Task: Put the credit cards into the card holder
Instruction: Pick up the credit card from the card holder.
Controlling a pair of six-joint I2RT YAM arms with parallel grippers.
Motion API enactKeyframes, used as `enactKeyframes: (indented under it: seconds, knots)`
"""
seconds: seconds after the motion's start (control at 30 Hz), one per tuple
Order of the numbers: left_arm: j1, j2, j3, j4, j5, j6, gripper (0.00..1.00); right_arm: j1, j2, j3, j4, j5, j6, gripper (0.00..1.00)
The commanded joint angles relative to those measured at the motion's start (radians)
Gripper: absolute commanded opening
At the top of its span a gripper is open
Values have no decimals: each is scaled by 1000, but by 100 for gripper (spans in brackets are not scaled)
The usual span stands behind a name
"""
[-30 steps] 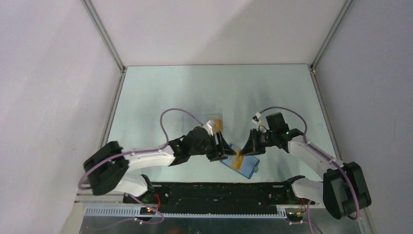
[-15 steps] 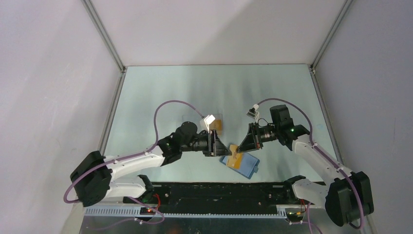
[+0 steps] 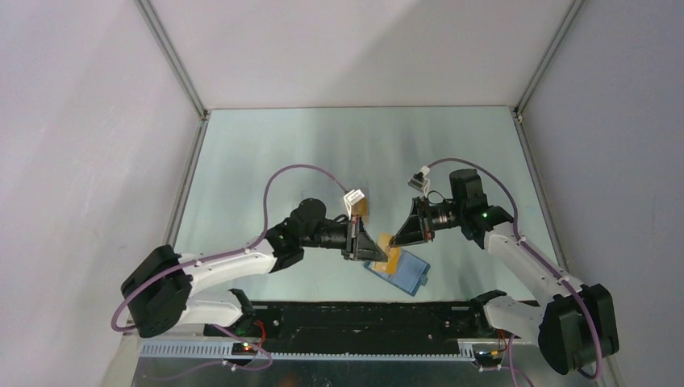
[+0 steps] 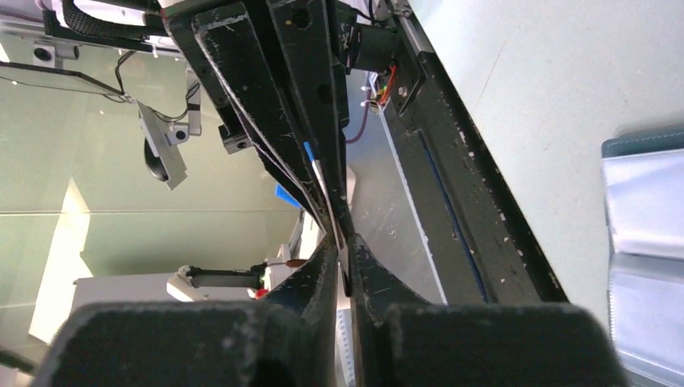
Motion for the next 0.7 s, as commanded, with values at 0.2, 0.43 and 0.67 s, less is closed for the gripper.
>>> enactKeyframes:
  seconds: [0.2, 0.43, 0.67]
  knots:
    - [1, -101, -33, 82, -187, -62, 0, -13, -153, 30, 19, 209, 80, 76]
    - [1, -128, -64, 236, -241, -146, 0, -8, -181, -90, 377, 148, 359, 68]
    - [1, -110, -75, 350, -214, -185, 0, 39, -147, -99, 479, 142, 421, 43]
